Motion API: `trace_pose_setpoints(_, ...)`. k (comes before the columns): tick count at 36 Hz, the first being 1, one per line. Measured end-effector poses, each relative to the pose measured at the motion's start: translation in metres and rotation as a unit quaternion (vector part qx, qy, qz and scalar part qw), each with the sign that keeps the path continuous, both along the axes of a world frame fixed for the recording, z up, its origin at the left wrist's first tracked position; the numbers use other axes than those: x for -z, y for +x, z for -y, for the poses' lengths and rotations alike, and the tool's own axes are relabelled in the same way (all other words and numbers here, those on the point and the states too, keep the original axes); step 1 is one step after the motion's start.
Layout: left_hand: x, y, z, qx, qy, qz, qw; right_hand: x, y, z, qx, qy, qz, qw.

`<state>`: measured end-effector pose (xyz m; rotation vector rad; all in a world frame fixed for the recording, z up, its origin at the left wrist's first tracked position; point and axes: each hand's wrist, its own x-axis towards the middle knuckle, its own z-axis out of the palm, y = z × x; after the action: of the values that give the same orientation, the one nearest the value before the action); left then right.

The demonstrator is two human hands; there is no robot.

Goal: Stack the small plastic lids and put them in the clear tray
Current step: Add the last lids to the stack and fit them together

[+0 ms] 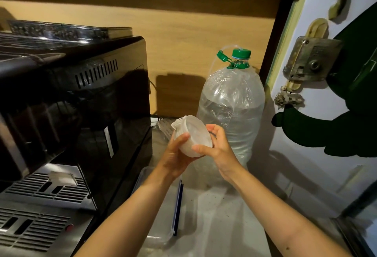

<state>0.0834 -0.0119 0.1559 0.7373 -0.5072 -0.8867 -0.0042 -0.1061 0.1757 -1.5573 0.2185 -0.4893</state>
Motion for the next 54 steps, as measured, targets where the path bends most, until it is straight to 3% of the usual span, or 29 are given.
trace_pose_setpoints(9,-0.001,0.002,0.004,-0.001,-0.01,0.007,1.0,0.0,0.003,0.005,0.012,0.02,0.013,1.0)
trace_pose_setpoints(28,0.004,0.008,-0.003,-0.021,0.073,0.14,0.987,-0.015,0.008,0.027,-0.107,-0.13,-0.178,0.969)
trace_pose_setpoints(38,0.012,0.01,-0.006,-0.051,0.136,0.184,0.972,-0.022,0.0,0.023,-0.099,-0.171,-0.207,0.958)
trace_pose_setpoints(54,0.016,0.02,-0.014,-0.06,0.153,0.232,0.959,-0.022,-0.003,0.014,-0.092,-0.182,-0.199,0.959)
